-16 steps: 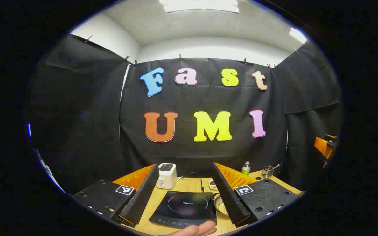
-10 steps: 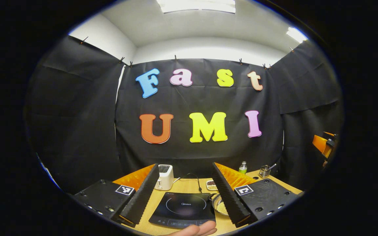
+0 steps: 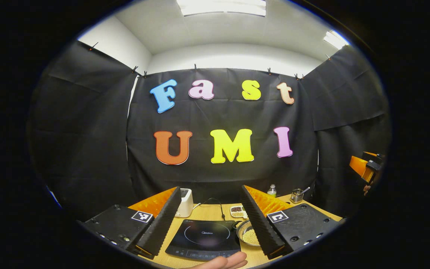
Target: First push the handle of the pot to place it horizontally, then grasp the pot with both hands and set it on the induction cooktop.
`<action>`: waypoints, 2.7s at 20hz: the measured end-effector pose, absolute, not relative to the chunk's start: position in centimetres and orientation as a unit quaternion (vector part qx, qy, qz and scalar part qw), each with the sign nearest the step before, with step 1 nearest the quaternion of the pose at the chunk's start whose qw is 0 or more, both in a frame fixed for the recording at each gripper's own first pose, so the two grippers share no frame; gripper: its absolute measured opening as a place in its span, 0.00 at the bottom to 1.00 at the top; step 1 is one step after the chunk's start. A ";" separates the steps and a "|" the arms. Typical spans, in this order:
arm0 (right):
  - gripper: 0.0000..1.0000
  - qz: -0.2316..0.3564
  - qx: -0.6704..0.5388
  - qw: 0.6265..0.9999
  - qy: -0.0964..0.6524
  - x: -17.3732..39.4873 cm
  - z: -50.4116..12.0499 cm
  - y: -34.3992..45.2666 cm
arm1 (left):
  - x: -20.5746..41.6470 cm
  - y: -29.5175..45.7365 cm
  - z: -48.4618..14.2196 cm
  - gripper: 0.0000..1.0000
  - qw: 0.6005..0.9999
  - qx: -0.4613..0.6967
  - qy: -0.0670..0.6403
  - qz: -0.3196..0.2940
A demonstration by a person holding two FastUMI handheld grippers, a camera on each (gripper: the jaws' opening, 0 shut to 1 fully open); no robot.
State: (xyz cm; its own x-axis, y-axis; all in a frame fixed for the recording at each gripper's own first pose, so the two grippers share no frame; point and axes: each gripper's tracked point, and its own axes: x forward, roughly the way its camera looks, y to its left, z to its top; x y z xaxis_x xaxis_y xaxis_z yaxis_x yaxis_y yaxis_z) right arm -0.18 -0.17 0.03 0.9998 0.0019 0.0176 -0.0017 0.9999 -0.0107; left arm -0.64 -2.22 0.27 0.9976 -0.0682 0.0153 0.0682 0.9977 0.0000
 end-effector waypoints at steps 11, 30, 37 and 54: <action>0.94 0.016 0.008 0.998 0.061 2.6 -6.1 0.2 | -0.1 -3.8 0.5 0.95 0.998 0.016 -0.021 -0.064; 0.03 0.048 0.010 0.966 0.253 5.9 -20.4 0.8 | -1.2 -6.7 -3.4 0.96 0.997 0.028 -0.011 -0.077; 0.01 0.107 -0.031 0.923 0.367 5.4 -27.1 3.0 | -1.9 -5.8 -4.0 0.96 0.998 0.012 -0.008 -0.065; 0.04 0.178 -0.028 0.815 0.551 1.3 -37.4 5.5 | -4.1 -3.4 -5.2 0.95 0.997 -0.066 -0.002 -0.035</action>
